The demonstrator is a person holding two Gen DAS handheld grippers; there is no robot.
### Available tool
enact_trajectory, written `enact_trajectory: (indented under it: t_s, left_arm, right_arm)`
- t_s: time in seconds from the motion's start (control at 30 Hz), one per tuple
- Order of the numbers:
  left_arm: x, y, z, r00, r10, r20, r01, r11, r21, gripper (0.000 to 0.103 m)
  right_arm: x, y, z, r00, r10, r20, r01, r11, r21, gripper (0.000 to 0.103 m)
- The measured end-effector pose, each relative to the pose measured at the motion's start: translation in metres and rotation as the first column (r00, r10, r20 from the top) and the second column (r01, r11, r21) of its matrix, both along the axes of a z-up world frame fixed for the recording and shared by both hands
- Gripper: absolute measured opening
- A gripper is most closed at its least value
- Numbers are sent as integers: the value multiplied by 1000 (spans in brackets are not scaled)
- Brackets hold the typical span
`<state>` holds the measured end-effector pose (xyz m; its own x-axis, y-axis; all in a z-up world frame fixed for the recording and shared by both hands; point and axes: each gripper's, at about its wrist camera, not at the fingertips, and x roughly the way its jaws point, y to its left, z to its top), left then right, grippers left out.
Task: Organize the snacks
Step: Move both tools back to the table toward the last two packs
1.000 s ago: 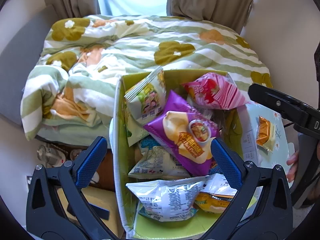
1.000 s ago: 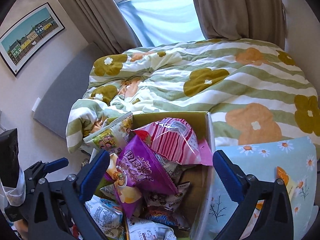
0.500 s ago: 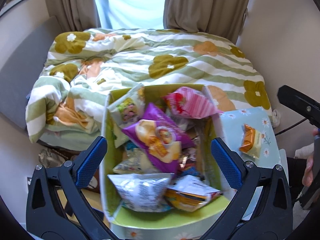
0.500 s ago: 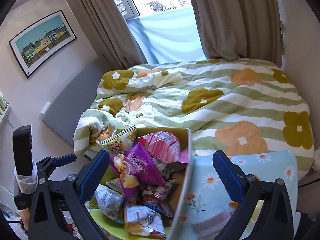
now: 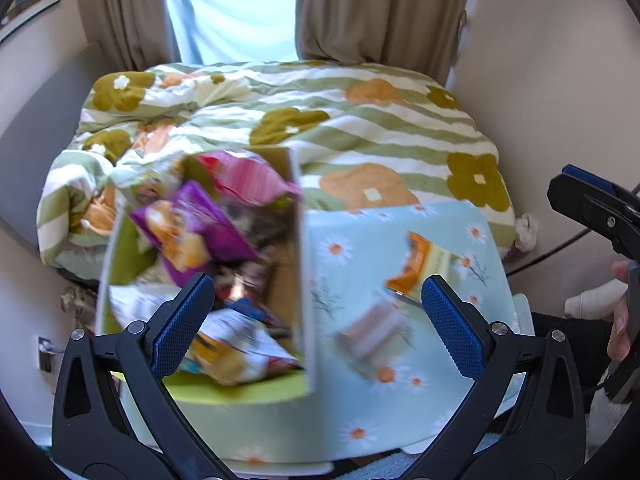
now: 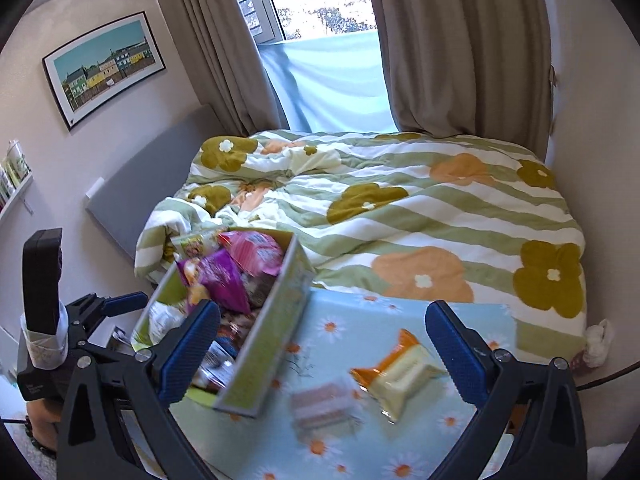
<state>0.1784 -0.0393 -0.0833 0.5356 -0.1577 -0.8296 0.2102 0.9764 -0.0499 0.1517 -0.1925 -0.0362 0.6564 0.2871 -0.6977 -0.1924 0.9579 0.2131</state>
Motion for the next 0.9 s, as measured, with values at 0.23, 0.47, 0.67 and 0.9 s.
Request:
enact_trajectory:
  t_s: [0.23,0.47,0.67,0.9]
  left_arm:
    - [-24,-62,-36,998,-28,-48,30,998,57,102]
    - [-24,-96,-101,991,-54,-120,70,989,131,102]
    - [-16,-113,-163,984,-93,-153,130,960,248,102]
    - [5,-114,-208,984,-106,-143,144,946,289,102]
  right_arm:
    - [-14,-58,-29,997,12,-72,-11,1000,20,103]
    - [-15,-92,-79,986,-14,-168,16,1000,13,103]
    - [-1,-99,-140,964,-12,-265,26,998,50,103]
    - [33,-95,-203,915,-94,-391,155,980,127,103]
